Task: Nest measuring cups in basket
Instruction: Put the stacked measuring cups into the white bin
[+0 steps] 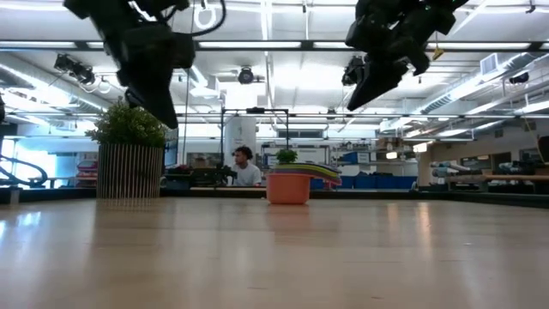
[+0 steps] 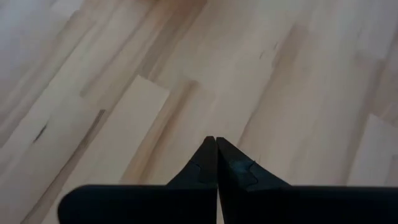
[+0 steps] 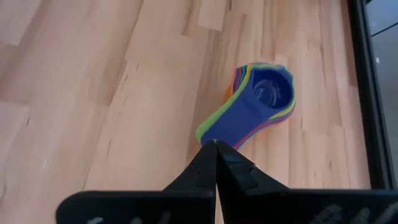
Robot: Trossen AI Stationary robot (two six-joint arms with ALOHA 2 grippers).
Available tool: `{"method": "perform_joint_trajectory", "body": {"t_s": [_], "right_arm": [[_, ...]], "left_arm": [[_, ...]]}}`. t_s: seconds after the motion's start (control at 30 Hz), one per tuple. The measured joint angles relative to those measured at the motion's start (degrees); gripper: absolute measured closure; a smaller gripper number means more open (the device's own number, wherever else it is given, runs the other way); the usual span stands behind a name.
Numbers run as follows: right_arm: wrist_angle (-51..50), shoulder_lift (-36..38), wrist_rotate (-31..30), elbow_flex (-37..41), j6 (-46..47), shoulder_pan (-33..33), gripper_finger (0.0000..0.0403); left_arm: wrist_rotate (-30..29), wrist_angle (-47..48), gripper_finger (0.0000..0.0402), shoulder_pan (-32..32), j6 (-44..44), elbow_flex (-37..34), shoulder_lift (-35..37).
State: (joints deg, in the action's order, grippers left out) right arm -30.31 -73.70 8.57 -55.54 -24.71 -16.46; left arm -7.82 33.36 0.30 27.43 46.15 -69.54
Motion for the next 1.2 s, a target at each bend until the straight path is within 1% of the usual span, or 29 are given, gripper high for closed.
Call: {"method": "perform_joint_trajectory", "body": {"t_s": [0.13,0.3,0.53,0.73,0.87,1.03,1.2], "right_arm": [[0.7,-1.7,-2.5,-0.7,3.1,1.5,0.0398],[0.0,-6.3,-3.9,-4.5,4.2,3.8,0.0398],[-2.3,-14.9,-4.3,-13.1,4.2,4.9,0.0398],[-6.6,-20.4,-4.2,-19.4,4.1,4.9,0.0398],[-6.7,-21.0,-4.3,-20.6,3.4,5.0,0.0398],[-6.2,-20.5,-4.3,-20.6,3.9,5.1,0.0398],[-6.2,-20.5,-4.4,-20.6,4.0,5.0,0.0398]], "left_arm": [[0.0,-0.1,0.0402,-0.5,-0.7,-3.9,6.2],[0.1,0.4,0.0402,-0.6,-4.6,-6.4,10.4],[0.2,2.4,0.0398,-0.9,-9.9,-6.6,11.5],[-0.2,4.8,0.0392,-0.9,-10.1,-6.6,11.5],[-1.1,9.1,0.0397,-0.9,-10.7,-6.6,11.5],[-1.4,9.2,0.0399,-0.9,-12.2,-6.6,14.3],[-2.5,8.6,0.0400,-0.9,-11.2,-7.4,18.2]]}}
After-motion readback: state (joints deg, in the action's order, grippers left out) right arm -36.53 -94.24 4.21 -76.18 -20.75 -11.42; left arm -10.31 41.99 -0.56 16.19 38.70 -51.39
